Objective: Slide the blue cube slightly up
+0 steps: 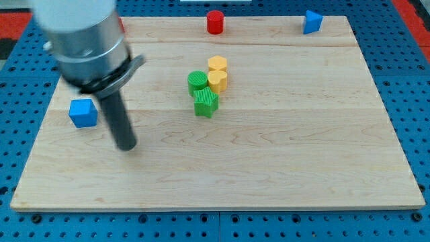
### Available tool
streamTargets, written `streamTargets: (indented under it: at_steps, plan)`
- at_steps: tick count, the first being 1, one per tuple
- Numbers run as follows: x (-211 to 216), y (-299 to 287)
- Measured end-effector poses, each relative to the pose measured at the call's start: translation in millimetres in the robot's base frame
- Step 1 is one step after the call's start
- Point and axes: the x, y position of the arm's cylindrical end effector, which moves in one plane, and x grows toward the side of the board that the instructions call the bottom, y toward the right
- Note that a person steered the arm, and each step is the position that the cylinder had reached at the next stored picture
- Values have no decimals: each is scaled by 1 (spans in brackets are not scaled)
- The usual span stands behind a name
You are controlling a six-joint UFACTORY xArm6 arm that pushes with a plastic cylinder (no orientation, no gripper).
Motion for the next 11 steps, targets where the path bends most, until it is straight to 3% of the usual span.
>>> streamTargets:
  at_steps: [2, 4, 6, 9, 11]
  plan:
    - [-43, -76]
    - [-85, -76]
    - [-87, -29]
    - [-104, -50]
    - [-105, -30]
